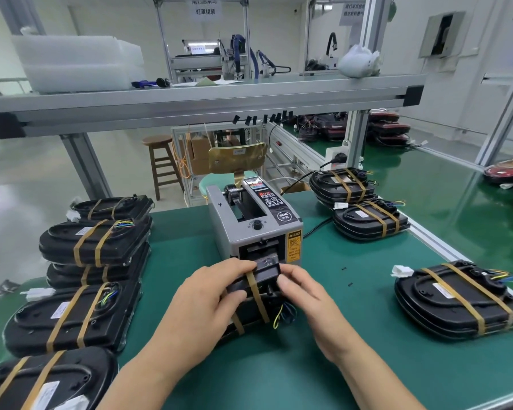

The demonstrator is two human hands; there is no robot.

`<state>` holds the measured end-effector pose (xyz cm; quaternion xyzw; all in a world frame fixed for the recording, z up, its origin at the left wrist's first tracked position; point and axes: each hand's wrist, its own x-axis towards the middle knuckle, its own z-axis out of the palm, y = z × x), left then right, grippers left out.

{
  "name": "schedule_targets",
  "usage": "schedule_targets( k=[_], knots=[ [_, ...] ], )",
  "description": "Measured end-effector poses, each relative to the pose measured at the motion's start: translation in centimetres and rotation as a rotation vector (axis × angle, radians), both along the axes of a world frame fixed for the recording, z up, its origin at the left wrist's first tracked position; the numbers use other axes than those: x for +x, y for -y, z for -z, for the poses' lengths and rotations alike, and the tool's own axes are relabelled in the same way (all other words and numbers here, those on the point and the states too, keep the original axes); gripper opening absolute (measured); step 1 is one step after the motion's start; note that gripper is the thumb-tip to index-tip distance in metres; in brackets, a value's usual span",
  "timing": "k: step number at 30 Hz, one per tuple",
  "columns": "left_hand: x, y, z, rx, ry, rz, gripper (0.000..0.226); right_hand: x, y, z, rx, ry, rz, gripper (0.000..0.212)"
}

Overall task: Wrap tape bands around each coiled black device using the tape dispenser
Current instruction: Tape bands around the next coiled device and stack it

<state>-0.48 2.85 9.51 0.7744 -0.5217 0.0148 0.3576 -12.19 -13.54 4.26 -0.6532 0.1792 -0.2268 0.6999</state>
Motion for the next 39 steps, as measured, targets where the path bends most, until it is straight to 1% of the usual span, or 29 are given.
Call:
schedule_targets(
  k=[1,2,4,6,8,11,15,17,19,22,24,26,27,28,29,30,31,32,34,39],
  knots=[
    [-0.1,-0.1,0.1,-0.027,-0.039,0.007,0.052,-0.4,0.0,0.1,-0.015,-0.017,-0.053,0.052],
    [-0.2,-0.3,0.3,-0.050,-0.074,0.014,0.056,-0.6,0.0,0.1,-0.026,-0.010,-0.083,0.057],
    [-0.3,-0.6,0.4,-0.094,-0.128,0.015,0.061,-0.8,-0.2,-0.3,-0.056,0.038,-0.076,0.053],
    [-0.2,-0.8,0.4,-0.144,-0.164,0.005,0.061,-0.7,-0.6,-1.2,-0.100,0.082,-0.021,0.047],
    [-0.3,-0.9,-0.1,-0.172,-0.139,-0.014,0.060,-0.3,-1.1,-1.7,-0.166,0.089,0.036,0.049],
    [-0.3,-1.0,-1.2,-0.185,-0.078,-0.009,0.064,0.3,-2.2,-2.4,-0.328,0.030,0.160,0.058],
    [0.3,-1.7,-2.1,-0.211,-0.145,0.050,0.066,0.6,-3.4,-3.5,-0.451,-0.013,0.245,0.064],
    [0.6,-2.1,-2.3,-0.202,-0.151,0.067,0.063,0.7,-4.1,-3.7,-0.502,-0.020,0.250,0.069],
    [1.0,-2.4,-2.4,-0.178,-0.156,0.062,0.059,0.8,-4.5,-3.7,-0.510,-0.015,0.234,0.072],
    [1.3,-2.5,-2.6,-0.126,-0.193,0.039,0.061,0.8,-4.3,-4.0,-0.500,-0.013,0.172,0.078],
    [1.4,-2.5,-2.7,-0.099,-0.210,0.053,0.060,0.5,-3.8,-4.2,-0.462,0.032,0.096,0.078],
    [1.6,-2.7,-2.8,-0.092,-0.214,0.057,0.057,0.5,-3.1,-4.4,-0.298,0.157,0.015,0.071],
    [1.7,-2.7,-2.9,-0.084,-0.216,0.052,0.055,0.6,-2.6,-4.3,-0.174,0.230,0.016,0.063],
    [1.8,-2.8,-3.0,-0.074,-0.222,0.049,0.054,0.8,-2.0,-4.0,-0.042,0.281,0.060,0.052],
    [1.9,-2.9,-3.1,-0.063,-0.229,0.055,0.053,1.0,-1.3,-3.8,0.071,0.290,0.140,0.037],
    [2.0,-3.1,-3.2,-0.049,-0.237,0.068,0.054,1.3,-0.6,-3.6,0.142,0.253,0.231,0.024],
    [2.0,-3.3,-3.4,-0.031,-0.245,0.086,0.056,1.6,-0.1,-3.3,0.170,0.184,0.311,0.017],
    [2.0,-3.5,-3.5,-0.012,-0.253,0.105,0.057,1.9,0.3,-2.9,0.177,0.111,0.365,0.016],
    [2.1,-3.9,-3.7,0.026,-0.251,0.125,0.053,2.4,0.7,-2.3,0.170,0.026,0.402,0.012],
    [2.0,-4.6,-3.7,0.094,-0.232,0.087,0.049,3.9,0.4,-1.9,0.219,0.001,0.411,0.009]
  ],
)
